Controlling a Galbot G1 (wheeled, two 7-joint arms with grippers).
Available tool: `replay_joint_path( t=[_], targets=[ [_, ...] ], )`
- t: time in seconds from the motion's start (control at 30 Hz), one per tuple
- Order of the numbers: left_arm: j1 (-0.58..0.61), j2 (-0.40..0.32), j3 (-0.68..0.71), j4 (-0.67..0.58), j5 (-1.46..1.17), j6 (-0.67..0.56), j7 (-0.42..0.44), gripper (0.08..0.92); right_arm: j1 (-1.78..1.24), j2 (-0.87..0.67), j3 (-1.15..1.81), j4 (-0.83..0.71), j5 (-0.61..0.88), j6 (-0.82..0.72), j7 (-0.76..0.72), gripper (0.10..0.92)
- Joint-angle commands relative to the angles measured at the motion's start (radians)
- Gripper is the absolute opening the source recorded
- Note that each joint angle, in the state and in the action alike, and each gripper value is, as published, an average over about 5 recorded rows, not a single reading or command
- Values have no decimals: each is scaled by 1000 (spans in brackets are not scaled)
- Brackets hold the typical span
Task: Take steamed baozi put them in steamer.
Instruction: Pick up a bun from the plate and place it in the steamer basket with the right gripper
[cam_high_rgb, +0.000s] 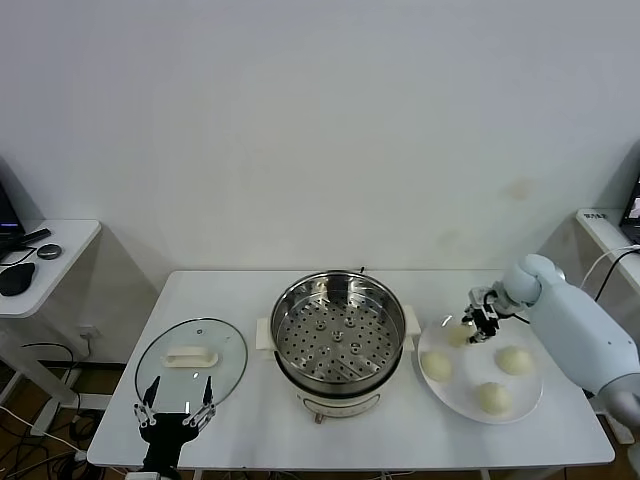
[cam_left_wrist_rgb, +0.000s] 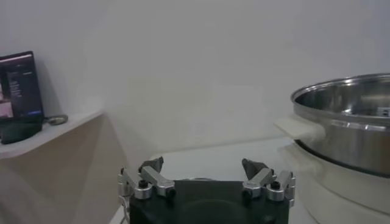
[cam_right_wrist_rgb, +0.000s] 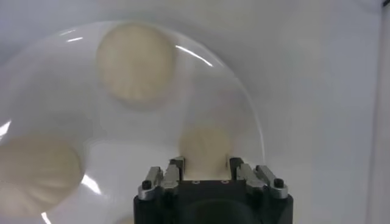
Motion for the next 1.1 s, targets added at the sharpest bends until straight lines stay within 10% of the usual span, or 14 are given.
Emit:
replay_joint_path(
  t=[0.03, 0.53, 1.1],
  targets=[
    [-19, 2, 1, -6, -5, 0, -1, 823, 180, -51, -126, 60, 198, -19, -19, 466],
    [-47, 6, -4, -33, -42, 20, -22, 823, 805, 228, -662, -86, 769, 489, -98, 474],
    [-37, -8, -8, -66, -62, 22, -23, 823, 741, 334, -826, 158, 353, 778, -87, 475]
  ],
)
